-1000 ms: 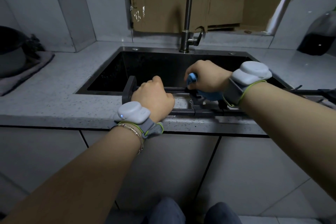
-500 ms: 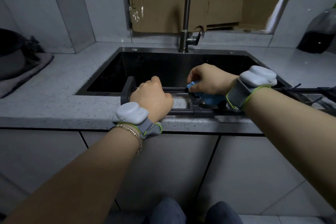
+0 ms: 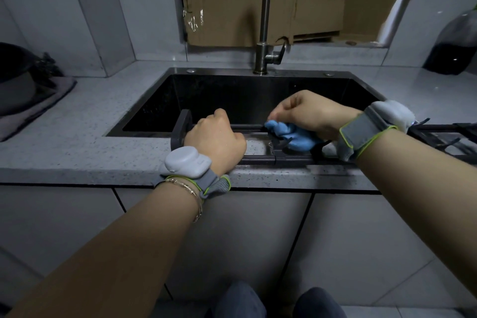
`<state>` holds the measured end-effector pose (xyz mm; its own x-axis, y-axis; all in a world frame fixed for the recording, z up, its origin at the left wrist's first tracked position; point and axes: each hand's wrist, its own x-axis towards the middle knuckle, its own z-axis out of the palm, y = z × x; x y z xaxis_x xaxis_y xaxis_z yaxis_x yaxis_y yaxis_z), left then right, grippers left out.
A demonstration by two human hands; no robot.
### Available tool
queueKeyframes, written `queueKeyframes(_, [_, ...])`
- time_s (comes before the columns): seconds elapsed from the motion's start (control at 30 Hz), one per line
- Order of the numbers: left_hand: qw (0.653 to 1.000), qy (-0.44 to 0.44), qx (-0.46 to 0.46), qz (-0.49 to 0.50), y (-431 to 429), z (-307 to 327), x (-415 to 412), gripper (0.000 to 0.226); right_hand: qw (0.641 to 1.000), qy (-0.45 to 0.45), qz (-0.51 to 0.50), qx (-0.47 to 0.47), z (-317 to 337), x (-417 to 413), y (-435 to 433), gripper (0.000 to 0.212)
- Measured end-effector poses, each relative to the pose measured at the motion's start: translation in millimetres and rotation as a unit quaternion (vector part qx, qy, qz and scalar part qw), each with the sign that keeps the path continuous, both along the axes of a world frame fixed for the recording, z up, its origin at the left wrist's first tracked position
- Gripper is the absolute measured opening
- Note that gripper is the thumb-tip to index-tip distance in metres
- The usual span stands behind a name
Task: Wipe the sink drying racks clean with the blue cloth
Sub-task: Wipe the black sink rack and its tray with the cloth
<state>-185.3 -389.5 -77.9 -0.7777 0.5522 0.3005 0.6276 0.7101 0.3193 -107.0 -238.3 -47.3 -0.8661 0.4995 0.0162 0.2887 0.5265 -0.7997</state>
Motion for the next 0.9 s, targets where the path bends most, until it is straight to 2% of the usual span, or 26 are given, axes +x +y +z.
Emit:
queueKeyframes(0.07, [1.000, 0.003, -0.001, 0.000, -0.3, -0.3, 0.0, 0.035, 0.997, -0.036, 0.015, 0.065, 2.1, -3.4, 2.8, 0.013])
queueKeyframes(0.13, [1.000, 0.005, 0.000, 0.002, -0.1, -0.3, 0.3, 0.035, 0.980, -0.092, 0.034, 0.174, 7.7, -7.7, 1.2, 0.004])
queueKeyframes(0.23, [1.000, 0.012, 0.001, 0.007, 0.8, -1.6, 0.3, 0.034, 0.946, -0.146, 0.052, 0.285, 13.7, -15.7, -5.7, 0.011])
queueKeyframes(0.3, [1.000, 0.014, 0.002, 0.009, 0.5, -1.8, 0.2, 0.034, 0.932, -0.142, 0.060, 0.328, 14.8, -19.5, -9.9, 0.012])
queueKeyframes(0.53, [1.000, 0.011, 0.005, 0.000, -0.3, -2.5, -1.4, 0.036, 0.929, -0.140, 0.120, 0.322, 19.4, -5.9, -7.5, 0.009])
queueKeyframes(0.73, [1.000, 0.009, 0.002, -0.004, -0.8, -1.8, -0.3, 0.035, 0.866, -0.161, 0.165, 0.445, 24.3, -17.4, -14.0, 0.010])
queueKeyframes(0.8, [1.000, 0.010, 0.002, -0.004, -0.3, -1.3, -0.1, 0.035, 0.870, -0.143, 0.155, 0.446, 20.5, -14.4, -12.2, 0.005])
queueKeyframes(0.9, [1.000, 0.005, 0.003, -0.007, -0.1, -0.8, 0.0, 0.035, 0.906, -0.098, 0.119, 0.395, 9.1, -7.4, -9.2, 0.005])
